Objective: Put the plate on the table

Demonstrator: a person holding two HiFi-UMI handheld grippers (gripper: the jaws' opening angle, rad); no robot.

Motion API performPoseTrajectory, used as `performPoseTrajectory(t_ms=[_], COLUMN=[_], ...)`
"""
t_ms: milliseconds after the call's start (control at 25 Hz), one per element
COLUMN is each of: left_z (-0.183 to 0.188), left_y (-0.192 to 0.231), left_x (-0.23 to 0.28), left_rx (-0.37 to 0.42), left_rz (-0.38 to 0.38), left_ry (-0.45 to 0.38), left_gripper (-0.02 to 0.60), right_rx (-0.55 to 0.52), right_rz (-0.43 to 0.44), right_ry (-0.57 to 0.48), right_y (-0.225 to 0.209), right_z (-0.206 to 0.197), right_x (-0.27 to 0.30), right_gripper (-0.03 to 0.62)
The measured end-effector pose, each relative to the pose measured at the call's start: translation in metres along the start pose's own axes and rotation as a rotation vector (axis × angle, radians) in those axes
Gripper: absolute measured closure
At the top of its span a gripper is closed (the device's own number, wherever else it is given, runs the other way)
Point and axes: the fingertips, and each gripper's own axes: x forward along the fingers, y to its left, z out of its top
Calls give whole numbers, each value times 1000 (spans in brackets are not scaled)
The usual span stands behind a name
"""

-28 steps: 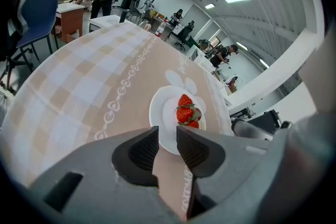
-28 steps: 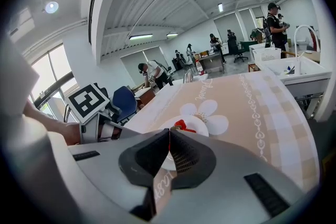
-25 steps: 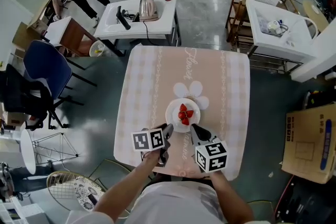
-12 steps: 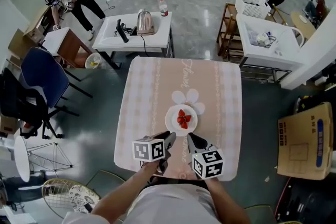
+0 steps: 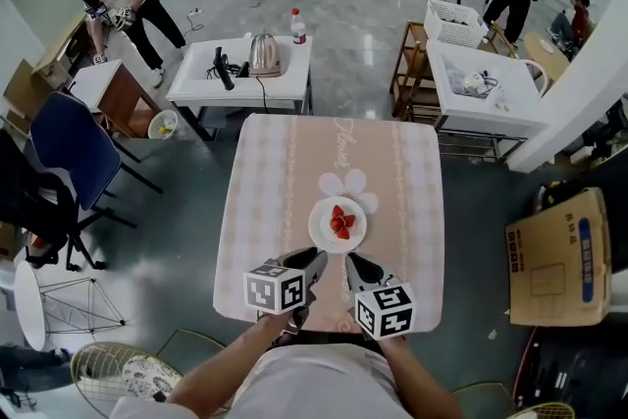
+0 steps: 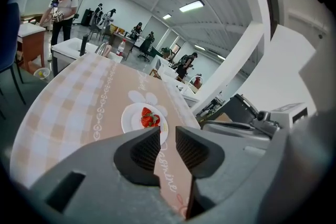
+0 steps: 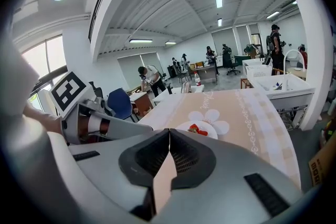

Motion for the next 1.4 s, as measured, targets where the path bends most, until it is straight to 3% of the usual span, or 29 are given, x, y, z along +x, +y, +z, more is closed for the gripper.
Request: performPoseTrajectory(t_ms=[520, 1040, 1400], left_z=[-3, -6, -7], left_y=[-14, -10, -12], left_x=[-40, -75, -95], left_rx=[130, 215, 357], left_rz=[-87, -135, -165], left_ry=[-42, -72, -114], left_gripper=[534, 574, 577], right_rx=[-15, -17, -21], right_rz=[-57, -59, -99], right_ry=[-65, -122, -147], right_y=[40, 86, 105], right_z=[6, 5, 0], right_x=[-19, -26, -27], right_gripper=[589, 590, 591])
